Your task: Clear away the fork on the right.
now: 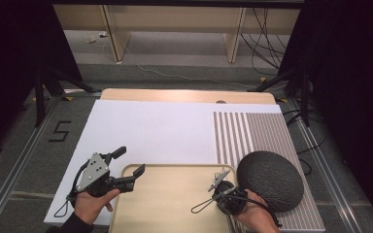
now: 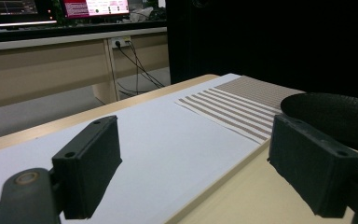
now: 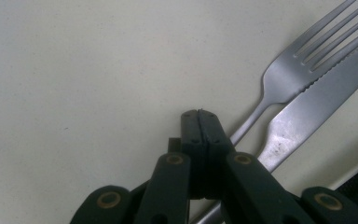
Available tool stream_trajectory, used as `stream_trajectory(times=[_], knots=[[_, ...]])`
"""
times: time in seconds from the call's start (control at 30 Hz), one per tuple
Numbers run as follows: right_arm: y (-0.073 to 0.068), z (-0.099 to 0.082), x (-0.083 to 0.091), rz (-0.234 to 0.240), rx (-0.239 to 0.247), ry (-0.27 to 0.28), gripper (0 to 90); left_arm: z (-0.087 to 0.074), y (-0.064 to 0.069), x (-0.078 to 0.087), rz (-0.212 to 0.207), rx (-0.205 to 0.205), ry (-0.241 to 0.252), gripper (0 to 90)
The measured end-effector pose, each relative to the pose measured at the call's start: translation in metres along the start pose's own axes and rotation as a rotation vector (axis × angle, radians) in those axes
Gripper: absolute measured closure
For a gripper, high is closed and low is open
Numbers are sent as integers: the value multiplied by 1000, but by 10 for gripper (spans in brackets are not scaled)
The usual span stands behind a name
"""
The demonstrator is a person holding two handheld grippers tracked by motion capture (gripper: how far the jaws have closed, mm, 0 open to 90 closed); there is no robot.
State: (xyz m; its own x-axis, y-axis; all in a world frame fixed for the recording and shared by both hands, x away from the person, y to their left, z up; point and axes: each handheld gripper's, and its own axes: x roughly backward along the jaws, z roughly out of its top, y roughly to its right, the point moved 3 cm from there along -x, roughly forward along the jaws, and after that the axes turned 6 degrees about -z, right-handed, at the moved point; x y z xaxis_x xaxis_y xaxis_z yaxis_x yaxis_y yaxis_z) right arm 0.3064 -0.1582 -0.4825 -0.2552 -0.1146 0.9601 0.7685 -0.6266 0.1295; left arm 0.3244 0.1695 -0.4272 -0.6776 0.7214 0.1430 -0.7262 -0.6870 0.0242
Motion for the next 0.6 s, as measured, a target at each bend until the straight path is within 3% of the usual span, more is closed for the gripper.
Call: stream_trajectory(times=[0.23,0.33,0.43,0.5,0.6], knots=[[2,-1,1,9,-20,12,893,0,0,0,1,0,0,163],[7,0,8,60,-63,82,786,0,0,0,0,0,-1,163],[10,-1,13,82,-84,120,721,0,0,0,1,0,-1,163],[13,-2,17,105,-135,154,635,0,0,0,1,0,-1,163],[17,-2,26,176,-212,216,579,0,0,0,0,4,0,163]])
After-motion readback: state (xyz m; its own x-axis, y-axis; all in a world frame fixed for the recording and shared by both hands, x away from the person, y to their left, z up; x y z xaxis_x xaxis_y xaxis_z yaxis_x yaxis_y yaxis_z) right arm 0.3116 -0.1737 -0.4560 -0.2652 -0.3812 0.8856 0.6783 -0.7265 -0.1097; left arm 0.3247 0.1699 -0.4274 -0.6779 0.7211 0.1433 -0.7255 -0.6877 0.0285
